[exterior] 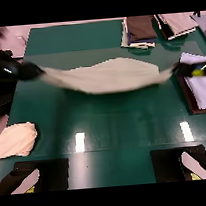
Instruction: Fold the shirts.
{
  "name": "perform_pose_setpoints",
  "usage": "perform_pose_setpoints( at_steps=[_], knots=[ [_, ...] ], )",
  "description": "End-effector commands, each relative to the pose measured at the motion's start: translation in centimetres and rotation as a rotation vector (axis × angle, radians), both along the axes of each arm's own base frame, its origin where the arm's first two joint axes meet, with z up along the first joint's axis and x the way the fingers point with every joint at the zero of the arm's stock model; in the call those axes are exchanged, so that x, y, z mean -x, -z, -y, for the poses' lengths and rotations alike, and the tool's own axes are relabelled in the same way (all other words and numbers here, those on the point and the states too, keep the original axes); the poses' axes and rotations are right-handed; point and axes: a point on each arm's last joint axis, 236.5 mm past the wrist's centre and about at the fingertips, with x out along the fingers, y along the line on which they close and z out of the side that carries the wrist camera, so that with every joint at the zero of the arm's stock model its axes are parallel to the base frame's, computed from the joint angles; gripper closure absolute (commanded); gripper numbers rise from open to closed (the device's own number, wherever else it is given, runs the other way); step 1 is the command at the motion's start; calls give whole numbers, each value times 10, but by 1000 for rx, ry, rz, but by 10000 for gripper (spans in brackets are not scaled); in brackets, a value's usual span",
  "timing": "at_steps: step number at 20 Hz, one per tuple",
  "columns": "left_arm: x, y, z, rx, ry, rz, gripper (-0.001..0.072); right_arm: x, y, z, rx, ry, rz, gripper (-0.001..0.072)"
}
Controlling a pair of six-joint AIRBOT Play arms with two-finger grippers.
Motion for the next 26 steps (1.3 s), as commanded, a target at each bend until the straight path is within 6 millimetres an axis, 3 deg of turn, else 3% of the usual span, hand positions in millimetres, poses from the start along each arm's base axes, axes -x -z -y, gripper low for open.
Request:
perform_pose_setpoints(
  at_steps=[1,2,4,6,8,9,11,13,15,17,19,21,23,26],
  knots=[
    [60,-169,-7,-17,-26,424,677,29,-175,-9,111,-4,433,695],
    [86,-215,-7,-7,-34,537,677,45,-216,-11,148,0,534,695],
    [134,-286,-9,20,-52,720,677,79,-275,-11,215,28,665,695],
    [178,-338,-12,53,-75,883,678,108,-311,-3,289,81,725,695],
    [206,-371,-18,74,-102,1001,678,128,-332,6,351,122,730,696],
    [210,-377,-20,77,-113,1028,678,132,-335,10,370,129,714,696],
    [192,-367,-26,52,-138,990,678,127,-329,16,393,128,651,696],
    [141,-324,-26,32,-138,827,678,102,-303,23,384,112,545,696],
    [75,-251,-25,8,-128,595,677,63,-251,33,351,89,380,696],
    [19,-162,-23,-25,-107,331,677,23,-172,42,310,50,158,696],
    [-26,-71,-22,-50,-91,92,677,-7,-94,48,273,15,-41,696],
    [-60,23,-21,-54,-86,-133,676,-29,-17,52,225,-5,-221,696],
    [-85,102,-22,-63,-89,-292,676,-46,49,56,187,-10,-356,696],
    [-117,186,-22,-63,-90,-425,676,-69,111,56,151,-19,-457,696]
  ],
)
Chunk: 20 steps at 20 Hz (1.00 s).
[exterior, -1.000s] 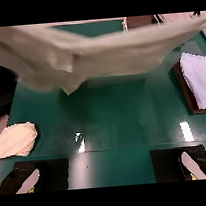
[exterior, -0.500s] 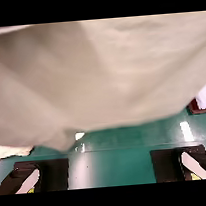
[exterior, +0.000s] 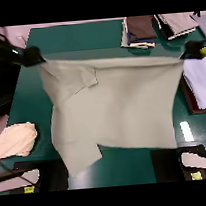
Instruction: Fold the shirts.
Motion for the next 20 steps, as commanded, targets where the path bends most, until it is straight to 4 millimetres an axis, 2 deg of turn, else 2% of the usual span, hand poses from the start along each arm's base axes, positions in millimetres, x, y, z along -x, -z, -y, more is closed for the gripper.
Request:
perform_pose_setpoints(
  at_steps=[1,2,4,7,9,11,13,17,18,19,20],
  knots=[
    [-28,107,2,12,1,-179,677,-25,79,0,-37,6,-130,696],
    [-37,118,4,19,4,-184,677,-38,85,-1,-36,5,-119,696],
    [-55,125,5,29,-8,-169,677,-66,86,-7,-27,-14,-79,696],
    [-65,112,3,24,-2,-137,676,-84,76,-15,-8,-44,-44,696],
    [-50,115,-1,13,38,-195,676,-76,75,-17,-8,-52,-59,696],
    [-29,126,-8,-23,74,-279,676,-59,83,-17,-5,-47,-90,696],
    [-15,137,-10,-40,95,-334,676,-37,101,-9,36,-39,-141,696],
    [7,165,-10,-33,95,-425,673,-5,134,-15,14,-24,-199,692],
    [12,171,-10,-30,90,-443,452,-3,138,-17,6,-18,-198,620],
    [14,174,-10,-22,69,-462,158,-2,138,-17,5,-8,-198,372],
    [17,173,-11,-18,53,-479,183,-2,135,-18,3,-8,-196,317]
  ],
)
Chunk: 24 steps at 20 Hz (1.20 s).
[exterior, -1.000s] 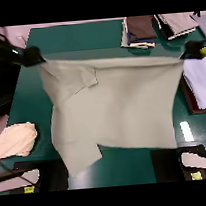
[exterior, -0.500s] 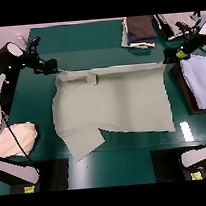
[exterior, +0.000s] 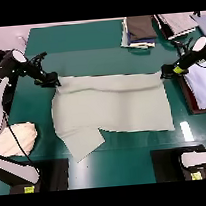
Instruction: Fold the shirts.
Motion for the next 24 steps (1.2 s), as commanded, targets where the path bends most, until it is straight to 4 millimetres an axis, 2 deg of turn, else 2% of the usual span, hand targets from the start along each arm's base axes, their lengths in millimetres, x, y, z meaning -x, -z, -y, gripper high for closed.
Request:
perform_pose_setpoints(
  at_steps=[1,3,5,7,9,12,15,16,18,21,24],
  knots=[
    [17,5,2,8,-25,-75,220,9,-1,-5,-14,14,-3,325],
    [31,-10,2,3,-16,-82,220,16,-21,-7,-11,2,20,325],
    [56,-18,-6,-40,-22,-62,220,26,-46,-9,-7,-10,48,325],
    [102,-12,-9,-55,-37,-80,220,35,-72,-11,0,-16,97,325],
    [157,3,-8,-55,-46,-125,220,38,-95,-11,10,-15,160,326],
    [236,25,-6,-51,-79,-213,220,43,-117,-12,20,-14,221,326],
    [279,36,3,-12,-118,-254,220,46,-126,-13,24,-15,243,325],
    [288,38,12,29,-127,-265,220,47,-128,-13,24,-15,248,325],
    [293,44,29,110,-156,-276,220,47,-127,-13,24,-16,245,325],
    [280,49,46,205,-204,-218,221,50,-126,-13,22,-19,231,325],
    [265,48,49,234,-237,-161,226,55,-125,-14,20,-23,212,325]
  ],
)
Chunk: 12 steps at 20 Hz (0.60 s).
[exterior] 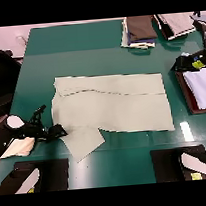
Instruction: Fold the shirts.
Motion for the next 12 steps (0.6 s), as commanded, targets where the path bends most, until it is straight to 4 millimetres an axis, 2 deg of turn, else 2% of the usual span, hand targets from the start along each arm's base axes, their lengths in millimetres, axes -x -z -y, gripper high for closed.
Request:
perform_pose_setpoints(
  at_steps=[1,2,3,4,5,7,9,10,11,12],
  knots=[
    [-13,0,9,50,-50,60,340,9,3,-1,-3,-8,-36,326],
    [-11,-1,11,56,-42,58,506,15,5,-2,-2,-16,-62,326],
    [-9,-2,12,60,-23,57,634,21,8,-1,5,-33,-83,326],
    [-6,-3,13,65,4,58,677,30,15,1,6,-33,-107,326],
    [-2,-5,14,70,25,47,677,42,26,5,0,-16,-138,325],
    [2,-9,16,80,63,44,677,79,59,19,-25,46,-234,325],
    [0,-12,17,80,74,53,677,129,101,35,-70,124,-358,323],
    [-1,-13,16,79,76,58,677,152,121,40,-100,174,-414,295],
    [-2,-14,16,78,78,63,677,177,143,41,-141,231,-480,179],
    [-2,-14,16,77,82,67,677,198,160,38,-187,265,-538,171]
  ],
)
